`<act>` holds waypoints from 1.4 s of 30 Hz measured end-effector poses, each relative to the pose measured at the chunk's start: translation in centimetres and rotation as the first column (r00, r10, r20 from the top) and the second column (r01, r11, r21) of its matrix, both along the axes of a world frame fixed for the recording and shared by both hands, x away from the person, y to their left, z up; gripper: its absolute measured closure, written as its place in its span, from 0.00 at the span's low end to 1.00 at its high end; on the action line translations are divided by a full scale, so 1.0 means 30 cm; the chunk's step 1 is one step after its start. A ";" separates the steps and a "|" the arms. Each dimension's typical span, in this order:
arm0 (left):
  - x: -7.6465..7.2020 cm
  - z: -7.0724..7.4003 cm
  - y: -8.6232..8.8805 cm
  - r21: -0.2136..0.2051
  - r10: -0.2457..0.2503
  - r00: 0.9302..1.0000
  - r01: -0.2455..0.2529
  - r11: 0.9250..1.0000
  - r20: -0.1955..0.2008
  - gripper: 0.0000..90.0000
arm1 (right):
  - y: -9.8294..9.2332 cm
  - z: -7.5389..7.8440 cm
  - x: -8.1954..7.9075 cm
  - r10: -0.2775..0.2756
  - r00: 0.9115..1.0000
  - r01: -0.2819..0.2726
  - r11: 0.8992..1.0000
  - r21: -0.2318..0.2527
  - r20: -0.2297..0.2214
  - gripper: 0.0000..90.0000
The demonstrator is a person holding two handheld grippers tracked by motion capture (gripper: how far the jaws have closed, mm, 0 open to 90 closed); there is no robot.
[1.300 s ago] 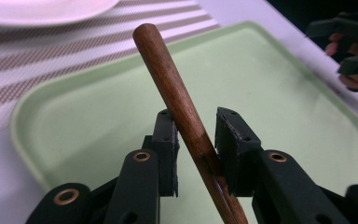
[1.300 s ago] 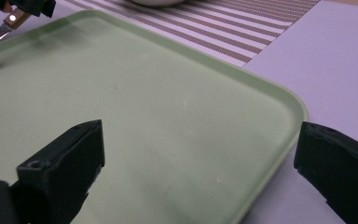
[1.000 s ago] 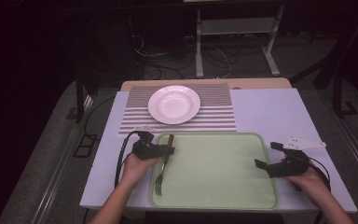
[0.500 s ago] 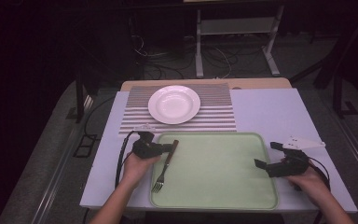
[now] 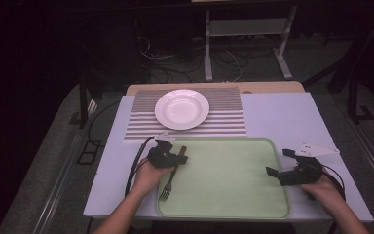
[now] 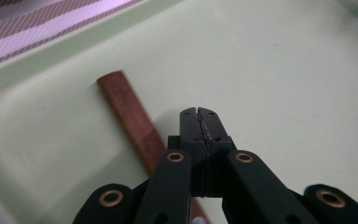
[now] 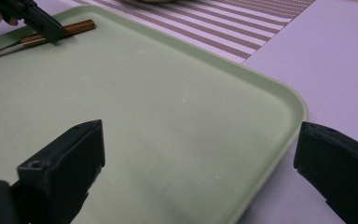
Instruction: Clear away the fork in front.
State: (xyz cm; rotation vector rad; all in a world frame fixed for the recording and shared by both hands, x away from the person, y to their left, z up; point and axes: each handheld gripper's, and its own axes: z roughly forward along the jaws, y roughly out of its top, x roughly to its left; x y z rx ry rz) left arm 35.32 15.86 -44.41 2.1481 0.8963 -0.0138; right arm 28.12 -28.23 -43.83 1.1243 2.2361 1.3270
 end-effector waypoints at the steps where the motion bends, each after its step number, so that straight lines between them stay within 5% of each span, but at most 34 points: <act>1: 0.002 -0.001 0.004 0.003 0.004 1.000 -0.004 1.000 -0.002 0.99 | 0.000 0.000 0.000 0.001 1.000 -0.001 1.000 -0.001 0.002 0.02; 20: 0.025 -0.004 0.085 0.021 0.075 0.997 -0.075 0.997 0.002 0.99 | -0.003 -0.003 0.002 0.000 1.000 0.000 1.000 -0.004 -0.003 0.02; 29: 0.017 0.007 0.090 0.006 0.066 0.998 -0.067 0.998 0.024 0.95 | -0.004 -0.003 0.001 -0.001 1.000 0.001 1.000 -0.005 -0.001 0.02; 34: -0.009 0.051 0.107 -0.034 0.059 0.994 -0.056 0.998 0.095 0.88 | -0.006 -0.003 0.001 -0.002 1.000 0.002 1.000 -0.006 0.000 0.02; 42: -0.062 0.091 0.149 -0.059 0.030 0.988 -0.021 0.998 0.152 0.56 | -0.007 -0.002 0.000 -0.002 1.000 0.002 1.000 -0.007 -0.001 0.02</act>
